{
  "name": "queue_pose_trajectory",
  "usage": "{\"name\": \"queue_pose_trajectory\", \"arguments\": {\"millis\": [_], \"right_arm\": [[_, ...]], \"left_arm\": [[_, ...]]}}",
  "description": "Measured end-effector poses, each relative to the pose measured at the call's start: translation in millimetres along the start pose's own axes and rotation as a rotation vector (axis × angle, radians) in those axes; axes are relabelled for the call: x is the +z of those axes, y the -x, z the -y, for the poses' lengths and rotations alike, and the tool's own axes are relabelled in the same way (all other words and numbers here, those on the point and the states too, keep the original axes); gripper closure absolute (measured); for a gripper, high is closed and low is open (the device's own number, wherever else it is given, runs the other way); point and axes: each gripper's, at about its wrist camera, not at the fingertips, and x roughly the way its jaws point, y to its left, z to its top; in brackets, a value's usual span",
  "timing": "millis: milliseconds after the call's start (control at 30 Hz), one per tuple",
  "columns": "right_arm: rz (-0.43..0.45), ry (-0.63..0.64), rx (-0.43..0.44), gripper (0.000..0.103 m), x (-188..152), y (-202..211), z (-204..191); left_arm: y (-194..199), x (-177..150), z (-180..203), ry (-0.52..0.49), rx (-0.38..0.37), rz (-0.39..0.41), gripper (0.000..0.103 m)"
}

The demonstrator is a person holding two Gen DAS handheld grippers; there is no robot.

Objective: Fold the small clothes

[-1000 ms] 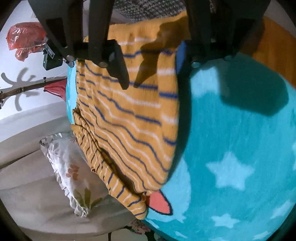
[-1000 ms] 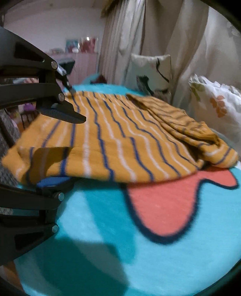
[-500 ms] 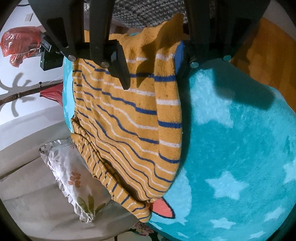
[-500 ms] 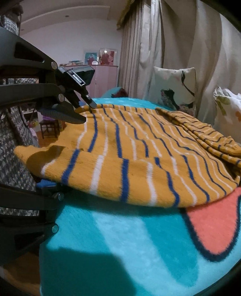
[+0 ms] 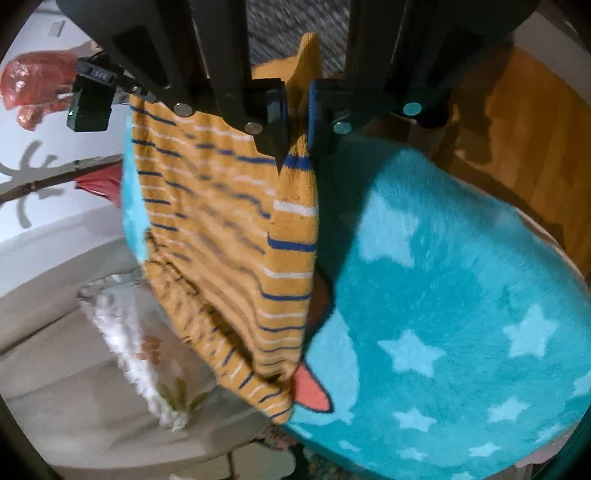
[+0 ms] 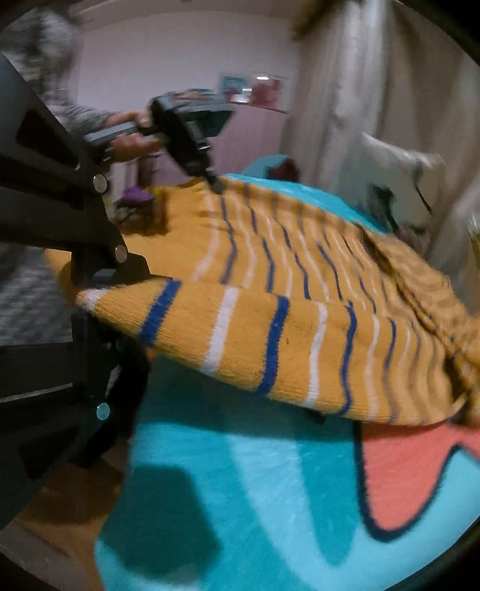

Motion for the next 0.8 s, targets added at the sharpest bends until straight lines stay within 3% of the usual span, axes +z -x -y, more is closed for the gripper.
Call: {"name": "queue_pose_trajectory", "arguments": {"millis": [100, 233, 467, 700, 800], "right_arm": [[0.002, 0.034, -0.015, 0.095, -10.2, 13.5, -7.2], [-0.001, 0.015, -0.018, 0.095, -1.9, -0.6, 2.0], [0.043, 0.034, 0.022, 0.095, 16.8, 13.2, -4.9], [0.21, -0.027, 0.127, 0.095, 99.9, 34.4, -11.1], [0.306, -0.064, 0.115, 0.095, 148.1, 38.2, -9.3]], "left_arm": [[-4.2, -11.1, 2.8, -0.007, 0.024, -0.022, 0.096], [-20.6, -4.5, -5.1, 0.046, 0.044, -0.053, 0.096], [-0.7, 28.8, 12.5, 0.016, 0.036, 0.015, 0.096], [-15.9, 113.7, 47.2, 0.003, -0.01, 0.039, 0.096], [-47.2, 153.1, 70.8, 0.006, -0.015, 0.044, 0.096]]}}
